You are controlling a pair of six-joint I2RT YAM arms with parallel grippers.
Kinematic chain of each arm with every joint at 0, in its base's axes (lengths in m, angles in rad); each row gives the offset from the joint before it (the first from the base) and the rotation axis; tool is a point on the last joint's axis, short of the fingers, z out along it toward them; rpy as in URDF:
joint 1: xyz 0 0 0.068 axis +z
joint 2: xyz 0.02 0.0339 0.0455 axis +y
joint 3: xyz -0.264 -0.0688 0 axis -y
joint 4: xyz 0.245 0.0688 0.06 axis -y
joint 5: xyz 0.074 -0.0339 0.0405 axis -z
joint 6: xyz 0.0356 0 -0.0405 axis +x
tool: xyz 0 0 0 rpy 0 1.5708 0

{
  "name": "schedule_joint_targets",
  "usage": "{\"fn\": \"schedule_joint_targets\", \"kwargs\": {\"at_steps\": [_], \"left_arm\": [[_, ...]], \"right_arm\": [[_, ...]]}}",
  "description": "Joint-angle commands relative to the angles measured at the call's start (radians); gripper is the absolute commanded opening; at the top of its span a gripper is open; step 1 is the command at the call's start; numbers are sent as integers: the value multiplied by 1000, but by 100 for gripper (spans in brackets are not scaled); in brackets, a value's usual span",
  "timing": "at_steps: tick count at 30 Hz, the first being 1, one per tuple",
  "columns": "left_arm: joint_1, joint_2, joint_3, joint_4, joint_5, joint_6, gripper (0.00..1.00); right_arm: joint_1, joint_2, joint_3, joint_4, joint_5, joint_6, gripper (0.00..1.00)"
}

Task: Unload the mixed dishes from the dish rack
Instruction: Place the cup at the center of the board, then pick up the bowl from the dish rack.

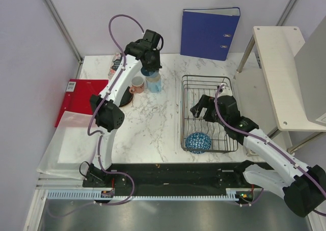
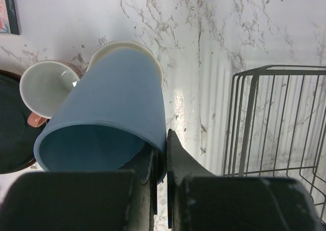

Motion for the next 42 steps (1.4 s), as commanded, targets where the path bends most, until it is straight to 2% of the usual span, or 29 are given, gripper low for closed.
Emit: {"fn": "schedule_joint_targets", "kwargs": {"at_steps": [1,9,12,13,15,17,22,25,30,33,37,42], "left_arm": [[-7,15,18,23,-12,32,2],[-7,37,1,37,-30,53,2],[-7,38,-1,45,-22,61,17],[-7,35,-1,48,-19,64,26],[-7,29,-1,62,-19,70,32],[-8,21,1,72,-27,78,44],[-8,-2,5,106,-61,75,63],[-10,-40,2,129,-105,55,69],[-72,-210,-73,221,-153,33,72],[-140,-349,-218,324,-176,52,72],[-330,-480,-506,467,-137,113,67],[-540,-522,-653,491,-186,135,65]], "right_arm": [[3,-32,-11,30,4,-18,98],[4,-9,-11,30,1,-21,98],[3,-4,-8,30,4,-25,98],[4,-4,-8,30,7,-25,98],[3,-1,-9,30,8,-24,98],[3,1,-10,32,8,-24,98],[3,1,-13,33,10,-22,98],[3,-1,-13,32,13,-27,98],[3,-33,-3,6,72,-56,98],[3,-39,32,-60,106,-97,98],[7,-61,93,-184,111,-123,98],[10,-206,81,-284,180,-108,98]]}}
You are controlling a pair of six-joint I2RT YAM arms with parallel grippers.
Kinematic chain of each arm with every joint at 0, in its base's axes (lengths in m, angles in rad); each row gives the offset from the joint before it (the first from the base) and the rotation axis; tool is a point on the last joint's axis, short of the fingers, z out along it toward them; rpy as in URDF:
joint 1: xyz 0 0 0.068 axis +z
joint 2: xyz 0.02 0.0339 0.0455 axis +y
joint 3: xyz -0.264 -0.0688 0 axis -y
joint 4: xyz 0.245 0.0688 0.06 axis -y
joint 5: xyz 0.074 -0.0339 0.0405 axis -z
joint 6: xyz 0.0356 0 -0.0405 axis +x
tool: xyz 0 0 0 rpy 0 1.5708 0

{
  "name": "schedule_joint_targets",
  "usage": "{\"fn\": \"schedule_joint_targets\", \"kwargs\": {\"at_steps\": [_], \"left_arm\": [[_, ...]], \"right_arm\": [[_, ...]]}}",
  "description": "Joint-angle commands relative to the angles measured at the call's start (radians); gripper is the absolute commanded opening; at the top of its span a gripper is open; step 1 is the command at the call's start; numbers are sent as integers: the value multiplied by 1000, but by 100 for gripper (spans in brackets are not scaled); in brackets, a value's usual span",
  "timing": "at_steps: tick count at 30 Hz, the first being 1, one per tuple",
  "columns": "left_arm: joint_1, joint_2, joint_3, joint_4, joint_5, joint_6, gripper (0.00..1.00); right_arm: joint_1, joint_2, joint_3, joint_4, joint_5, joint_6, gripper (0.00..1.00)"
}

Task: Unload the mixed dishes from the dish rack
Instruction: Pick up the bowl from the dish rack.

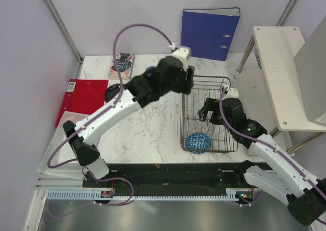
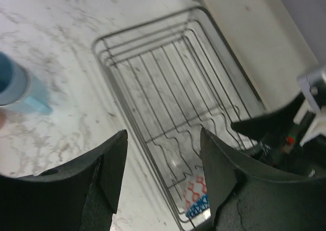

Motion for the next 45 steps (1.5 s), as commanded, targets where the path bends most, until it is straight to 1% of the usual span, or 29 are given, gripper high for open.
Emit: {"fn": "schedule_joint_targets", "kwargs": {"at_steps": [1,2,3,4,6,7,8,9,10,12,15,18,20,23,24,25,27,33,35,38,39,40,41,42,45], "left_arm": [[-155,-10,-161,74,-35,71,64],[-178,-17,-190,86,-41,84,64],[-201,-30,-222,101,-47,112,64],[-235,-42,-291,140,-44,129,64],[-266,-86,-359,177,-18,179,64],[-271,-103,-431,218,23,198,64],[-274,-141,-469,241,56,219,64],[-277,-157,-506,262,117,261,65],[-278,-177,-572,301,140,278,66],[-278,-214,-655,333,194,322,67],[-278,-258,-761,416,255,364,66],[-278,-292,-842,512,286,414,66],[-278,-297,-873,583,281,437,66],[-278,-271,-908,635,269,474,64],[-278,-264,-931,689,268,485,64],[-278,-246,-936,692,269,492,63],[-278,-220,-942,759,243,509,63],[-278,-113,-928,853,200,549,61],[-278,-67,-915,861,197,565,60],[-278,-41,-904,858,189,565,57],[-278,-36,-905,858,183,563,53],[-278,-34,-904,858,171,562,49],[-281,-31,-905,859,156,562,42],[-286,-30,-905,855,134,563,30],[-298,-37,-911,853,105,572,22]], "right_arm": [[6,-147,32,-111,109,8,98],[6,-209,27,-114,136,20,98],[6,-240,27,-114,149,43,98],[6,-268,26,-109,161,57,98],[6,-335,29,-93,172,67,98],[8,-349,32,-86,167,68,98],[8,-363,42,-82,163,64,98],[6,-366,49,-82,164,62,98],[6,-366,55,-83,167,56,98],[6,-369,70,-88,173,48,98],[6,-383,69,-83,173,51,98],[6,-392,56,-80,160,60,98],[6,-397,44,-80,155,63,98],[6,-411,30,-76,153,63,98],[6,-418,27,-74,153,63,98],[6,-423,23,-70,155,63,98],[6,-446,9,-59,153,67,98],[8,-463,-19,-54,146,65,98],[6,-458,-23,-54,144,70,98],[5,-449,-23,-54,141,62,98],[6,-447,-23,-53,143,60,98],[6,-446,-25,-54,144,57,98],[6,-447,-27,-53,144,56,98],[8,-447,-28,-53,147,56,98],[8,-451,-39,-43,146,59,98]]}}
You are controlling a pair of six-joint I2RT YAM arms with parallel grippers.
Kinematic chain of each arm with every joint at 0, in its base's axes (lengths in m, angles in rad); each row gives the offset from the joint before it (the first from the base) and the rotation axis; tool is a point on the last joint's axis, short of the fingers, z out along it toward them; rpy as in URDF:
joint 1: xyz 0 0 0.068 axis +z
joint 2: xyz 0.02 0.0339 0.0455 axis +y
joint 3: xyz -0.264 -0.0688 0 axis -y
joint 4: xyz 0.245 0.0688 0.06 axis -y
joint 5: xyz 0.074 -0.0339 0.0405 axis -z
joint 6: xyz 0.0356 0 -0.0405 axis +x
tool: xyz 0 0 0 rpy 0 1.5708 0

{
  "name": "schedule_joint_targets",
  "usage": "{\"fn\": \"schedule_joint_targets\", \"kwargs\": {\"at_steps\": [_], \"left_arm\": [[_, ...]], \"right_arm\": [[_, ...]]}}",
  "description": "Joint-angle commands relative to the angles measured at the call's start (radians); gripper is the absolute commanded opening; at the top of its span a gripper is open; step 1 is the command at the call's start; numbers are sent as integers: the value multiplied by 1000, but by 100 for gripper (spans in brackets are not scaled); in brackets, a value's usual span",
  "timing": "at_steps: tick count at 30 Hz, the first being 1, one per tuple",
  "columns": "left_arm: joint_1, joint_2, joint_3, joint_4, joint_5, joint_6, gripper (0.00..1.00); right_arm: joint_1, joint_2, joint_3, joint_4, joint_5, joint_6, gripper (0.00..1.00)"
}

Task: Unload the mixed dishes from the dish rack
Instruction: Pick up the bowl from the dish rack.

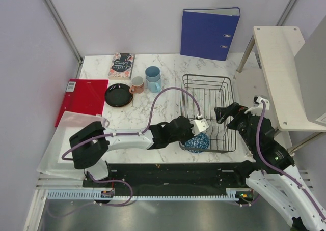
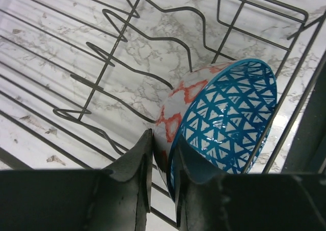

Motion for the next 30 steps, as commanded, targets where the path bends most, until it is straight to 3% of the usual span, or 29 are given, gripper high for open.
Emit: {"fn": "schedule_joint_targets", "kwargs": {"at_steps": [1,13,21,30], "left_arm": [[-17,-9,16,43,-75,46,21],[-132,-54,39,32,-196,92,2],[-221,-64,40,123,-388,130,2],[-229,-55,16,271,-544,172,2]], "right_arm": [[4,-2,-20,43,-2,2,98],[2,1,-29,48,-3,13,98],[2,-3,-31,48,1,13,98],[2,3,-37,51,6,15,98]]}}
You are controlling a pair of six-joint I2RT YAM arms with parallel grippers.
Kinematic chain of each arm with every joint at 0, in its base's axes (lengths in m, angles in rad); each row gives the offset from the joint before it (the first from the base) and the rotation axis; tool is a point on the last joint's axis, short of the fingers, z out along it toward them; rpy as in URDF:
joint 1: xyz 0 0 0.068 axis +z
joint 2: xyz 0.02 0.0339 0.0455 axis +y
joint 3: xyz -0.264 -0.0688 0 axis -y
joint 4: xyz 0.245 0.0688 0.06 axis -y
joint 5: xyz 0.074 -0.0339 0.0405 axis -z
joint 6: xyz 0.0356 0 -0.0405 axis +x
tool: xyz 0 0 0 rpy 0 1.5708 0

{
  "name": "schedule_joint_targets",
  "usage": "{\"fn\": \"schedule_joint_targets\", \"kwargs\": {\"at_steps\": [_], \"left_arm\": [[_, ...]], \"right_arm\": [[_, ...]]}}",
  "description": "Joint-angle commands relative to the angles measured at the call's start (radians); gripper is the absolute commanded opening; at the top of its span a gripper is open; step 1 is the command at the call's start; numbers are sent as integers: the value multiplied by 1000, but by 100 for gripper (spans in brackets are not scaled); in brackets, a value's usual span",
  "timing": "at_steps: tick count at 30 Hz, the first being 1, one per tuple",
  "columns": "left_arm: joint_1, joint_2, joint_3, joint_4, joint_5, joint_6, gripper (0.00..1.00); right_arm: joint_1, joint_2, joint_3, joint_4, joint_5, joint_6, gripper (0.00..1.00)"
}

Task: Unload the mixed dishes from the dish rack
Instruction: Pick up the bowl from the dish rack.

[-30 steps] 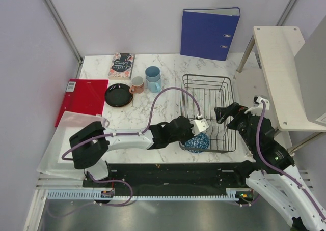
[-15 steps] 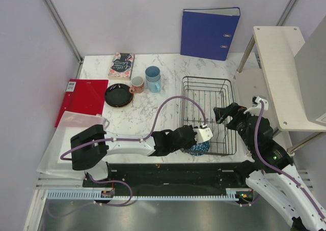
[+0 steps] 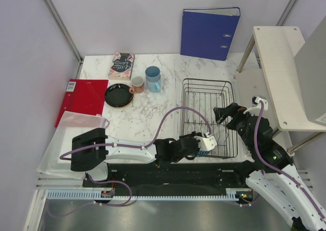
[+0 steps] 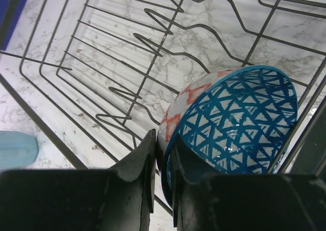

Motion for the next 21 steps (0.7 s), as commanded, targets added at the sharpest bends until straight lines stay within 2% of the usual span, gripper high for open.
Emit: {"fn": "schedule_joint_targets", "kwargs": {"at_steps": [1,7,13,16,18,19,21], "left_arm": [[-3,-48,6,276,-155,66,2],[-3,-40,-40,555,-293,193,2],[-6,-54,-58,672,-323,281,2],[-9,-90,-52,779,-400,347,2],[-1,-130,-8,763,-428,358,2],[5,-143,20,670,-470,344,2],[42,-178,136,494,-509,208,2]], "right_arm": [[2,3,-10,29,8,12,98],[2,9,-10,32,15,10,98],[2,11,-6,32,20,9,98],[2,17,11,32,34,9,98],[2,29,31,30,41,9,98],[2,35,40,26,46,4,98],[2,54,68,18,54,-8,98]]}}
